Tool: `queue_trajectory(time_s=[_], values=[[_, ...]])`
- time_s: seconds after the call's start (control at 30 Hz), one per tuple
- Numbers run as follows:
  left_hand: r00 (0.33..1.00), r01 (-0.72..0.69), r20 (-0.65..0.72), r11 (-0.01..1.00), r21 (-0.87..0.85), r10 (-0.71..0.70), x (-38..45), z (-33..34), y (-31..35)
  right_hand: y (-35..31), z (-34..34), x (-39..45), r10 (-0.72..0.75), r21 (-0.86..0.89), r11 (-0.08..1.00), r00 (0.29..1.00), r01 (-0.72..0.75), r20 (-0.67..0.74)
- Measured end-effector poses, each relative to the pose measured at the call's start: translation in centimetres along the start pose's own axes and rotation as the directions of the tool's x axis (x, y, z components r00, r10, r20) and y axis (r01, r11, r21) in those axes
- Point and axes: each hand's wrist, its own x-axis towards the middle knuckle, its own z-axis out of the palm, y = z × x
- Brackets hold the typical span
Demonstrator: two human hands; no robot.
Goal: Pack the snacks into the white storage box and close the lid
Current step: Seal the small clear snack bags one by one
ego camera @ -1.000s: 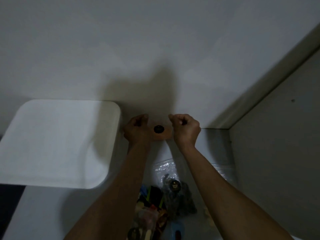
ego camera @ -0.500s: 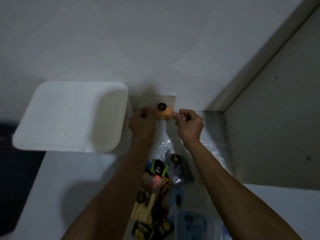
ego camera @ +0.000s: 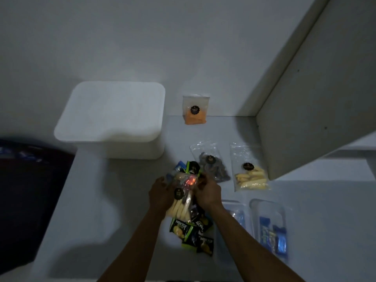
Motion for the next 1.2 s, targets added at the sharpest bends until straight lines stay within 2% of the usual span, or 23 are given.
queue_trajectory(time_s=[0.1,0.2,0.37,0.47,0.53,0.63,0.7,0.8,0.93,1.0,1.1,1.2], values=[[0.999,-0.04,-0.018,0.999,0.014,0.041,-0.4,0.3,-0.4,0.5,0.9,0.0,0.013,0.045,0.999,0.999,-0.012,-0.031],[0.999,-0.024,-0.042,0.997,-0.069,0.021,-0.4,0.6,-1.1,0.9,1.4,0.3,0.012,0.065,0.998,0.997,-0.007,-0.079],[0.997,-0.001,-0.07,0.971,-0.239,-0.016,-1.2,0.3,-1.9,1.1,1.7,-0.5,0.05,0.256,0.967,0.993,-0.021,-0.107],[0.995,-0.056,-0.094,0.942,-0.332,0.026,-2.8,-1.1,-1.5,0.0,0.8,-1.9,0.017,0.366,0.931,0.998,0.009,-0.067],[0.992,-0.105,-0.108,0.919,-0.381,0.068,-3.9,-2.3,-0.7,-1.8,-0.4,-3.0,-0.056,0.436,0.896,0.996,0.082,-0.074],[0.97,-0.234,-0.159,0.879,-0.415,0.183,-5.5,-4.4,1.3,-5.1,-2.7,-4.6,-0.133,0.518,0.841,0.988,0.157,-0.084],[0.949,-0.314,-0.173,0.829,-0.463,0.263,-6.4,-5.8,3.0,-6.8,-4.2,-5.7,-0.18,0.534,0.822,0.98,0.198,-0.085],[0.933,-0.359,-0.195,0.724,-0.589,0.304,-7.7,-7.5,5.8,-8.8,-6.5,-7.1,-0.241,0.537,0.804,0.965,0.256,-0.099],[0.915,-0.398,-0.214,0.677,-0.619,0.342,-9.4,-8.6,9.0,-10.6,-9.5,-8.5,-0.304,0.496,0.802,0.942,0.333,-0.141],[0.903,-0.423,-0.221,0.676,-0.604,0.368,-10.0,-9.0,10.2,-11.5,-10.9,-8.7,-0.347,0.416,0.83,0.928,0.372,-0.138],[0.87,-0.487,-0.242,0.67,-0.561,0.429,-10.8,-9.4,12.0,-13.3,-13.4,-8.5,-0.477,0.18,0.853,0.872,0.49,-0.109],[0.814,-0.578,-0.29,0.648,-0.496,0.504,-12.0,-9.3,13.9,-15.9,-15.5,-8.7,-0.588,-0.092,0.806,0.809,0.585,-0.004]])
